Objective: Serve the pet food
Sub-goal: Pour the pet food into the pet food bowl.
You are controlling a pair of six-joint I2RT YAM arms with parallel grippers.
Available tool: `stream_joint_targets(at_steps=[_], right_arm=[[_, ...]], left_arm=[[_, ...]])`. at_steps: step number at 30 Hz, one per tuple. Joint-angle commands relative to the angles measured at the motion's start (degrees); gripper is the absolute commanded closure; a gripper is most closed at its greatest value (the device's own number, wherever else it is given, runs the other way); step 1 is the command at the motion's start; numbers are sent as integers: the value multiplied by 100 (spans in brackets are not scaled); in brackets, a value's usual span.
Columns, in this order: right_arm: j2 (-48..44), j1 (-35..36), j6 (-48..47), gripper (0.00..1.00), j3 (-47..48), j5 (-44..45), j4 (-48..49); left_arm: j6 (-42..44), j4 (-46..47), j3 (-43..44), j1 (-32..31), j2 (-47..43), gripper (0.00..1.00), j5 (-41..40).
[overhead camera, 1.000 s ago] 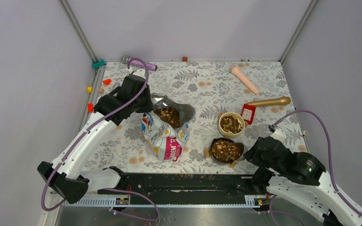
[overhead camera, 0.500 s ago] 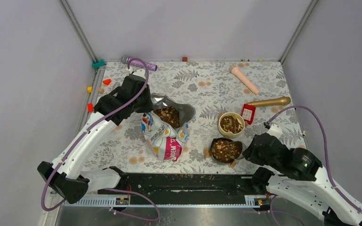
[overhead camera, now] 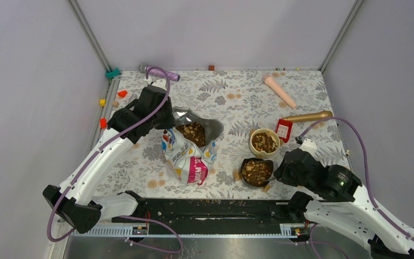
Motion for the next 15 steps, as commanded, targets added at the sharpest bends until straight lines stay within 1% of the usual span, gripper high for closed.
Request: stream_joint_targets(at_steps=[1,7,15], right_arm=[[-6,10,-91,100,294,135,-190],[-129,10,-87,100,441,240,-547],[-126,13,-166,100,591,310,-731]], left_arm=[[105,6,93,24,68,100,3],[106,4,97,28,93,100,3],[106,4,95,25,99,100,1]])
